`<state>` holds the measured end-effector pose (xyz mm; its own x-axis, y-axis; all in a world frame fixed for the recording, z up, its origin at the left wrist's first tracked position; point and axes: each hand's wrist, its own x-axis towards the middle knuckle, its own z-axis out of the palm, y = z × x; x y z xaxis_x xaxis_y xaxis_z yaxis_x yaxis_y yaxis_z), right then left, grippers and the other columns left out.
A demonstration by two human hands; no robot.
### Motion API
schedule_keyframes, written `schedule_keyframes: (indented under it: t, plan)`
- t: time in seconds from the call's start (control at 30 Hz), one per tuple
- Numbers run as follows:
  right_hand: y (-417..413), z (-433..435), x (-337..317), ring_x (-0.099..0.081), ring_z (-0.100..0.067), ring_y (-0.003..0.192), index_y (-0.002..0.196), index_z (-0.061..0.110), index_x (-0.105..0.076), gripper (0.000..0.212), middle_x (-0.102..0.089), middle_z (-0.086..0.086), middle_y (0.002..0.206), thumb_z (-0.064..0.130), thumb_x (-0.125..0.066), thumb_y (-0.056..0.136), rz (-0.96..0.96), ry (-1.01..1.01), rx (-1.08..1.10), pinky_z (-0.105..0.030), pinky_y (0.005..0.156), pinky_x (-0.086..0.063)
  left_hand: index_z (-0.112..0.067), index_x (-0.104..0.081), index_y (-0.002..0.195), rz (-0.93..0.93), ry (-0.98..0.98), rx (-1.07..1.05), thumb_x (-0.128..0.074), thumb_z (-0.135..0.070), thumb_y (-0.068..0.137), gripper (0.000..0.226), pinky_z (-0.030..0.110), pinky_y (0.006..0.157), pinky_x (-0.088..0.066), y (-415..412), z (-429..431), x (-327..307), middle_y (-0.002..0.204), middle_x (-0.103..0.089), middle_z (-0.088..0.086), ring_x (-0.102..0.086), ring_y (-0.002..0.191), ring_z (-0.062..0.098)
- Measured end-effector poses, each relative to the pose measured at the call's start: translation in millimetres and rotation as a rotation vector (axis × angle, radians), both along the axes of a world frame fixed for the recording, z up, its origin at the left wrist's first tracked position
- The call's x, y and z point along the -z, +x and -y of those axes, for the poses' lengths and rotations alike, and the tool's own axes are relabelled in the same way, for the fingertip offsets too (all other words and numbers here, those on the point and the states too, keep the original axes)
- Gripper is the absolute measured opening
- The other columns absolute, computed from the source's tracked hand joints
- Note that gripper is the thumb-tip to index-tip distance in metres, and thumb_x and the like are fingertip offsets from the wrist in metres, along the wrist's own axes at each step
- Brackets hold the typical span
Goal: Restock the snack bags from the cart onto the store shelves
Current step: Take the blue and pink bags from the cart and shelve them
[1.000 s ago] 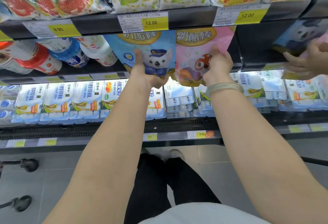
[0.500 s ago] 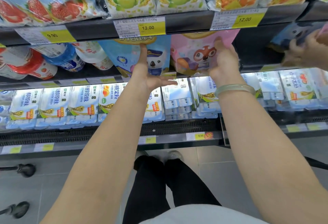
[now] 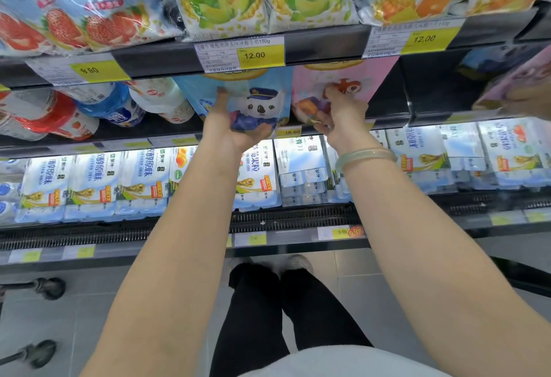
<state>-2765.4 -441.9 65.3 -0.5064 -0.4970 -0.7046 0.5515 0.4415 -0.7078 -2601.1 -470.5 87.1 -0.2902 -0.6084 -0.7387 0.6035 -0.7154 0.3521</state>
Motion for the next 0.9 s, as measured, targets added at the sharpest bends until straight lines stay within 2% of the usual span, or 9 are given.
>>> schedule_keyframes:
  t: [0.13,0.23,0.3,0.37,0.43,0.53,0.63,0.8,0.9]
  plan:
    - [-4,10,-3,-0.057,-0.027,0.111,0.137,0.025,-0.030,0.059,-0.052,-0.004,0.131,0.029,-0.058,0.086,-0.080,-0.048,-0.078,-0.031,0.062,-0.045,-0.004,-0.055,0.101,0.076,-0.002,0.130,-0.035,-0.054,0.094,0.054,0.046,0.070,-0.053,10,9,-14,0.125,-0.060,0.014,-0.058,0.104,0.034]
    - [-4,15,-5,-0.053,-0.029,0.115,0.140,0.031,-0.023,0.073,-0.048,-0.006,0.135,0.034,-0.063,0.079,-0.064,0.005,-0.154,-0.033,0.065,-0.050,-0.002,-0.052,0.097,0.069,0.075,0.075,-0.040,-0.056,0.092,0.056,0.043,0.094,-0.046,11,14,-18,0.138,-0.050,0.013,-0.047,0.126,0.036]
    - [0,19,-6,-0.055,-0.030,0.114,0.140,0.031,-0.019,0.083,-0.049,-0.008,0.134,0.032,-0.068,0.073,-0.014,-0.002,-0.153,-0.039,0.079,-0.055,0.000,-0.049,0.098,0.042,0.109,-0.011,-0.048,-0.054,0.090,0.054,0.046,0.100,-0.042,7,13,-22,0.138,-0.048,0.016,-0.042,0.130,0.039]
    - [5,21,-5,-0.056,-0.029,0.114,0.141,0.029,-0.017,0.088,-0.051,-0.008,0.133,0.025,-0.069,0.071,0.037,-0.060,-0.140,-0.041,0.090,-0.053,-0.002,-0.051,0.104,-0.017,0.091,-0.059,-0.050,-0.049,0.091,0.048,0.050,0.089,-0.045,1,12,-25,0.131,-0.051,0.021,-0.046,0.127,0.039]
    - [9,22,-3,-0.056,-0.029,0.116,0.143,0.030,-0.014,0.093,-0.052,-0.008,0.135,0.021,-0.070,0.070,0.067,-0.092,-0.148,-0.041,0.094,-0.051,-0.004,-0.052,0.116,-0.080,0.093,-0.129,-0.056,-0.046,0.089,0.050,0.055,0.084,-0.045,-4,13,-26,0.125,-0.053,0.024,-0.050,0.123,0.041]
    - [12,19,0,-0.050,-0.029,0.124,0.147,0.032,-0.007,0.092,-0.044,-0.007,0.143,0.019,-0.066,0.079,0.056,-0.105,-0.203,-0.037,0.091,-0.045,-0.007,-0.044,0.133,-0.125,0.068,-0.140,-0.058,-0.049,0.086,0.065,0.062,0.094,-0.043,-1,23,-12,0.136,-0.049,0.023,-0.049,0.124,0.044]
    - [11,12,10,-0.040,-0.030,0.131,0.148,0.036,-0.003,0.088,-0.034,-0.006,0.149,0.017,-0.061,0.085,0.031,-0.088,-0.259,-0.036,0.089,-0.039,-0.005,-0.048,0.129,-0.055,0.068,-0.095,-0.060,-0.052,0.083,0.067,0.055,0.100,-0.045,10,24,6,0.138,-0.050,0.022,-0.051,0.123,0.044]
    - [22,4,6,-0.040,-0.027,0.128,0.147,0.030,-0.012,0.078,-0.037,-0.003,0.146,0.023,-0.061,0.087,-0.013,-0.073,-0.277,-0.036,0.088,-0.041,-0.008,-0.049,0.129,0.121,0.030,-0.084,-0.058,-0.034,0.091,0.048,0.055,0.077,-0.057,24,9,11,0.129,-0.054,0.022,-0.055,0.116,0.043]
    - [38,2,0,-0.043,-0.028,0.123,0.147,0.022,-0.017,0.076,-0.043,-0.004,0.139,0.023,-0.061,0.085,-0.045,-0.056,-0.298,-0.038,0.093,-0.041,-0.004,-0.052,0.102,0.067,0.049,-0.069,-0.057,-0.028,0.092,0.027,0.054,0.083,-0.052,32,-7,-3,0.107,-0.054,0.022,-0.055,0.111,0.042]
